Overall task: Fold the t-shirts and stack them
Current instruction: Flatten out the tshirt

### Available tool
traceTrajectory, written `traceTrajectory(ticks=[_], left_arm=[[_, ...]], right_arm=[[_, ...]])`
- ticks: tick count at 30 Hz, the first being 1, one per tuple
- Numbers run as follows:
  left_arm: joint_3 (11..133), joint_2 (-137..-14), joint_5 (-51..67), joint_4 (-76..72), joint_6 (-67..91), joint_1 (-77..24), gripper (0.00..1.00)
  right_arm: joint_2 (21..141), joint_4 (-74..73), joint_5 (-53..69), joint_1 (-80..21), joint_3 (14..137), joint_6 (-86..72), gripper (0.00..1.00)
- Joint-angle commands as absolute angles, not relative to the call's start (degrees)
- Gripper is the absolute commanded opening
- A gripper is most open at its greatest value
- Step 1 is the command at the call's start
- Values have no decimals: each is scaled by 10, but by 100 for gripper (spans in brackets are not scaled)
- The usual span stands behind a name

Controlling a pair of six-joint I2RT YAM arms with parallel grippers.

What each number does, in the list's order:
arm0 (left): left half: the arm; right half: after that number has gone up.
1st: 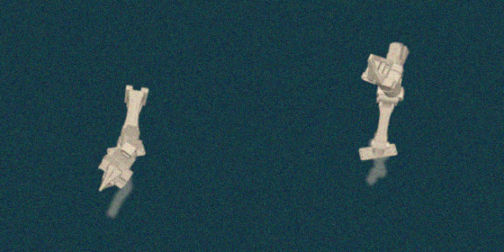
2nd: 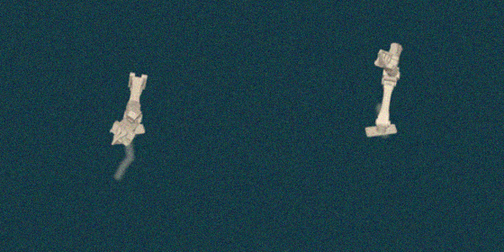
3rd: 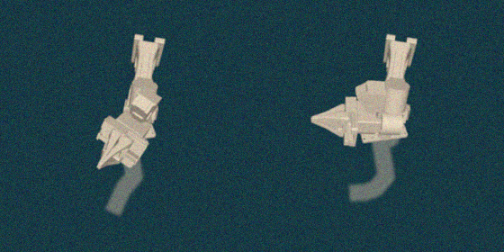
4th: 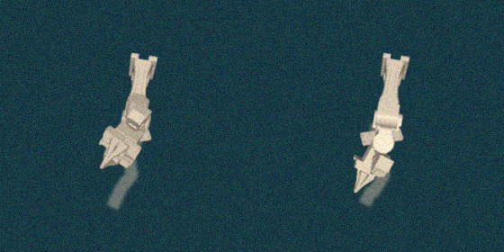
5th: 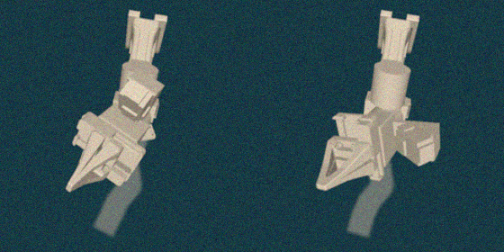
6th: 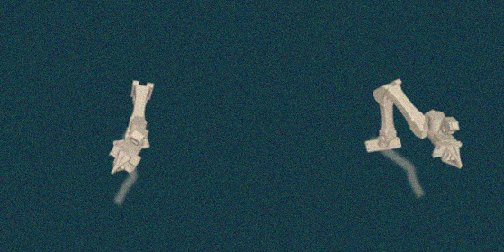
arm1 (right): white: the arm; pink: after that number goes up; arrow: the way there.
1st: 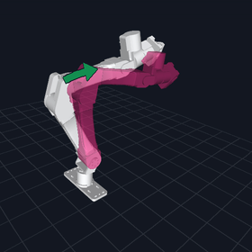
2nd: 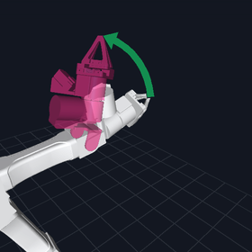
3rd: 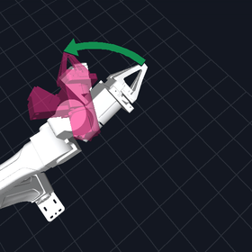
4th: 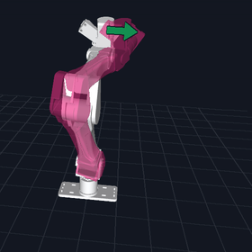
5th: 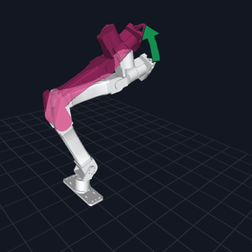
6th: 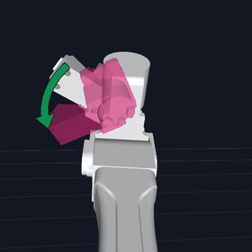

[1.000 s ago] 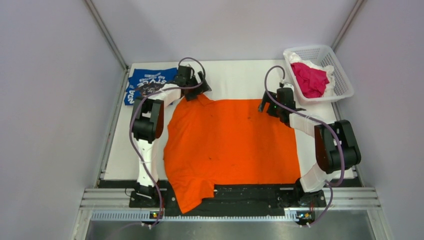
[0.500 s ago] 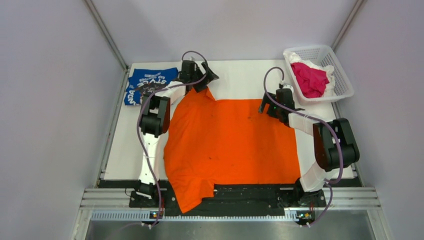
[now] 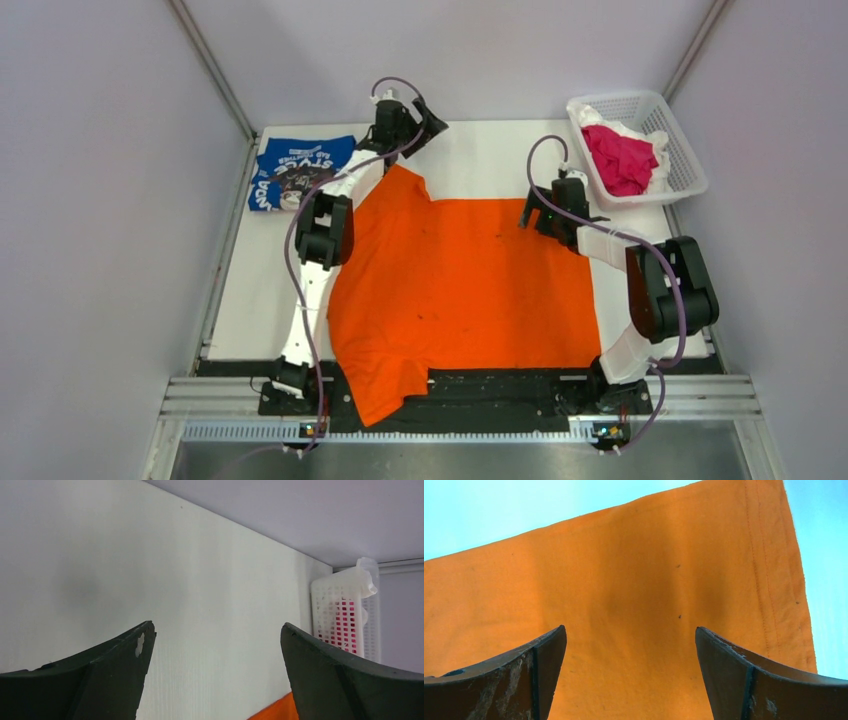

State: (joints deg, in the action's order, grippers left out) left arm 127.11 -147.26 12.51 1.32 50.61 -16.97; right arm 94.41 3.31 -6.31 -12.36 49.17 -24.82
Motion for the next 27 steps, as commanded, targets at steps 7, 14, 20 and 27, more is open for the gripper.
traceTrajectory(ticks=[7, 14, 20, 27], left_arm=[[1057, -1184, -60, 154, 376, -197, 99], [911, -1125, 13, 155, 387, -221, 99], [953, -1203, 59, 131, 415, -235, 99], [1087, -1312, 64, 109, 424, -238, 99]], right_arm=[[894, 25, -75, -127, 496, -245, 98], [856, 24, -103, -127, 472, -264, 99], [839, 19, -116, -127, 464, -269, 99], [839, 16, -139, -127, 457, -266, 99]])
